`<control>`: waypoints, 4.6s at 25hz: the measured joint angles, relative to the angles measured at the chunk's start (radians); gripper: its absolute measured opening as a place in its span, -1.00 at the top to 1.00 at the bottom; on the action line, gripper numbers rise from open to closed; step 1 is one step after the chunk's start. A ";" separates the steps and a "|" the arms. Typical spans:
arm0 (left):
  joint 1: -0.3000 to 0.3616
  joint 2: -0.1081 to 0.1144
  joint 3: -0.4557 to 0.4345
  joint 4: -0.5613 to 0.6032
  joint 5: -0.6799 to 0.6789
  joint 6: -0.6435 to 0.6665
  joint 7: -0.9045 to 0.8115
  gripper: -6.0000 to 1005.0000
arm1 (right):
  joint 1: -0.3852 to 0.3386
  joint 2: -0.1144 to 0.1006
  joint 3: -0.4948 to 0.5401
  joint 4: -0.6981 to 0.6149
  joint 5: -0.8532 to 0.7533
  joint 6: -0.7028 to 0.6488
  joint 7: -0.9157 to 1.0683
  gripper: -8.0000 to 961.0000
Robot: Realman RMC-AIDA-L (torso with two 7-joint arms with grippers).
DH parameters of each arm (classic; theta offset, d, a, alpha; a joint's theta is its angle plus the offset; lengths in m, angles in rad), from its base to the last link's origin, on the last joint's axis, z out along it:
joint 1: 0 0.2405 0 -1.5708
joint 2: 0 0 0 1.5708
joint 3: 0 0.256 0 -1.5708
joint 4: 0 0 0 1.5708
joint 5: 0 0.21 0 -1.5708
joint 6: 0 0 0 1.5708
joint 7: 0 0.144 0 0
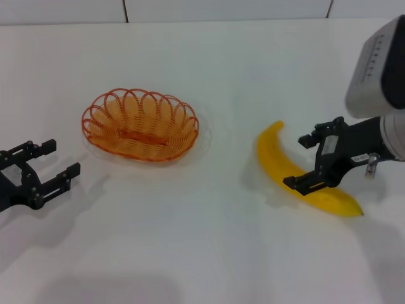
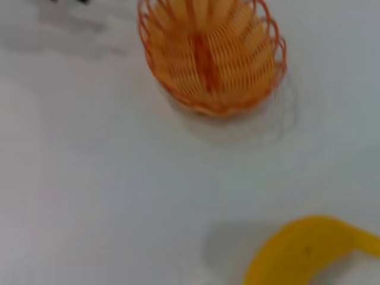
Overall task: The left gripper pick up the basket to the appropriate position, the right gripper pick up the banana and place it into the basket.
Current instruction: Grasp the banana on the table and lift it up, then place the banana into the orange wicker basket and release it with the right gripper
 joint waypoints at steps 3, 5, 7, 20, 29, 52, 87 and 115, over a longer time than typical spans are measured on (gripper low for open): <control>0.000 0.000 0.000 0.000 -0.001 0.000 0.002 -0.31 | 0.028 -0.002 -0.007 0.042 -0.034 0.002 0.026 -0.83; 0.000 0.000 0.000 0.000 -0.001 0.000 0.002 -0.31 | 0.044 -0.002 -0.008 0.070 -0.047 0.003 0.033 -0.83; -0.001 0.000 0.000 0.000 -0.001 0.000 0.002 -0.31 | 0.059 -0.003 -0.009 0.099 -0.057 0.003 0.037 -0.83; -0.007 -0.002 0.003 0.000 -0.001 0.001 0.003 -0.30 | 0.134 -0.005 -0.035 0.236 -0.087 0.025 0.052 -0.83; -0.007 -0.002 0.002 0.000 -0.001 0.001 0.003 -0.30 | 0.163 -0.005 -0.036 0.285 -0.090 0.045 0.057 -0.80; -0.005 -0.002 0.001 0.000 -0.006 0.000 0.008 -0.30 | 0.120 -0.005 -0.023 0.081 -0.073 0.007 0.079 0.00; -0.040 -0.001 0.002 -0.049 -0.010 0.000 0.045 -0.29 | 0.411 0.000 -0.523 0.456 0.203 0.796 0.042 -0.08; -0.028 0.000 0.000 -0.050 -0.010 -0.001 0.048 -0.29 | 0.291 -0.007 -0.516 0.260 0.235 0.714 -0.043 -0.61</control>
